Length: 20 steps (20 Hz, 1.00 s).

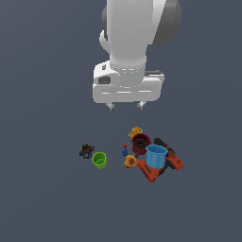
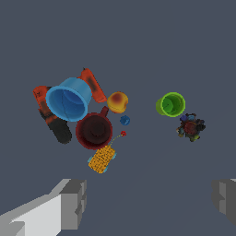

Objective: Pick up a designated object from a clutter of objects.

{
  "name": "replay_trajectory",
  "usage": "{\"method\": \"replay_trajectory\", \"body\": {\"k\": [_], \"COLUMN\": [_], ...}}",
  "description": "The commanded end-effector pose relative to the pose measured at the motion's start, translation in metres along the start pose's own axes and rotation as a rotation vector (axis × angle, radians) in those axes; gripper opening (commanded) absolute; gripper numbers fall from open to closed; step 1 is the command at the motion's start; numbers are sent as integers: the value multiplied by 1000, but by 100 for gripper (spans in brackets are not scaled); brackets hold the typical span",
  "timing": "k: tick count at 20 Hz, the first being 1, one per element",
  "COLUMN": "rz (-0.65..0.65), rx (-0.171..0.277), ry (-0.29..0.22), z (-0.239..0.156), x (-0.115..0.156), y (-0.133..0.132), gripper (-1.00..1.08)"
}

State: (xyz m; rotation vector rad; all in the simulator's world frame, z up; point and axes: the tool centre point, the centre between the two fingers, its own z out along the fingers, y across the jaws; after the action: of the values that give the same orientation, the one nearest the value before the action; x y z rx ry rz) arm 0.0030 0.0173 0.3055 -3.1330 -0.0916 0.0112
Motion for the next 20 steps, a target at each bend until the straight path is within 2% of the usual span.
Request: {"method": "replay_trajectory", "body": {"k": [1, 12, 20], "rz": [0, -10, -84], "rx": [0, 12, 6], "ry": [0, 13, 9], "z": [0, -4, 8], "x": [0, 5, 11], "y": [0, -5, -7], "gripper": [68, 68, 68]}}
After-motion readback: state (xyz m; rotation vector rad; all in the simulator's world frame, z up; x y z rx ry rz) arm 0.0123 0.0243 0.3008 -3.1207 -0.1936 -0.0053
